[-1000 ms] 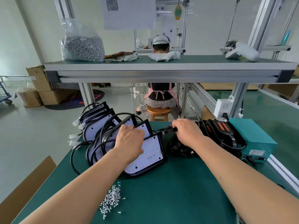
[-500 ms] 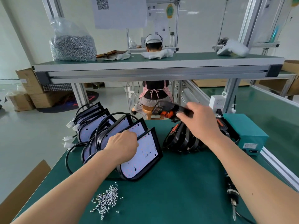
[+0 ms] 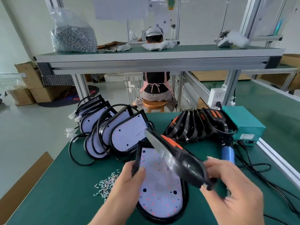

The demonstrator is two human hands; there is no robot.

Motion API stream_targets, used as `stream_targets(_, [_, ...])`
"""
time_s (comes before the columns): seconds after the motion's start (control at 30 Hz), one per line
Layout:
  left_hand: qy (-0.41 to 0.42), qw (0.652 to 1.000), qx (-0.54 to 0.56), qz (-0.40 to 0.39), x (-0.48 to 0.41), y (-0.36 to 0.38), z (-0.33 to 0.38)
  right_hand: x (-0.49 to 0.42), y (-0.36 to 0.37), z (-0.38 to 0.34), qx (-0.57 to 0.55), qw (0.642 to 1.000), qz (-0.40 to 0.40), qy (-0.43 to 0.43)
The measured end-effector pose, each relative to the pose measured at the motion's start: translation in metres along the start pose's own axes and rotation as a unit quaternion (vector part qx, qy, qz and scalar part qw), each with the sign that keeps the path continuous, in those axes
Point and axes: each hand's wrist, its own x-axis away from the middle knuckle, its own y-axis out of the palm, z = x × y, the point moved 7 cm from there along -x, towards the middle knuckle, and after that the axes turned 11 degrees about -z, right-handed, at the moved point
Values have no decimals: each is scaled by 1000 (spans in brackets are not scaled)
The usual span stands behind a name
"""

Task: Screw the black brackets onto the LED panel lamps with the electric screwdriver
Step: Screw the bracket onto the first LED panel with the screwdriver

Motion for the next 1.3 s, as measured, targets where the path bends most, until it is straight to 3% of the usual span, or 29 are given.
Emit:
stream_targets(0.1, [-27, 999, 25, 8, 9, 29, -26, 26, 6, -2, 50, 998, -23, -42])
stream_targets(0.2, [9, 999, 24, 20, 15, 47, -41, 46, 8, 2, 115, 990, -43, -63])
stream_targets(0.3, [49, 997, 21, 58, 12, 57, -45, 64, 8, 11, 167, 982, -73, -52])
stream_targets(0.37, [1, 993, 105, 58, 15, 67, -59, 73, 11, 13, 184, 977, -101, -34])
stream_targets(0.47, [-4, 996, 73, 47, 18, 72, -68, 81, 11, 13, 180, 976, -122, 4])
stream_targets(0.67, [-2, 992, 117, 44, 16, 74, -72, 87, 15, 16, 170, 952, -250, 52])
stream_targets(0.8, [-14, 994, 100, 36, 15, 76, -77, 85, 16, 9, 167, 960, -225, -4])
stream_targets(0.93, [-25, 999, 45, 3, 16, 78, -82, 86, 19, 16, 194, 964, -182, 0])
stream_targets(1.1, [-24, 999, 12, -28, 11, 80, -85, 87, 25, 25, 188, 964, -190, -8])
stream_targets(1.17, [-26, 999, 6, -39, 9, 81, -86, 90, 27, 27, 163, 964, -208, 5])
stream_targets(1.3, [-22, 999, 16, -38, 8, 80, -84, 101, 26, 41, 22, 968, -215, 127])
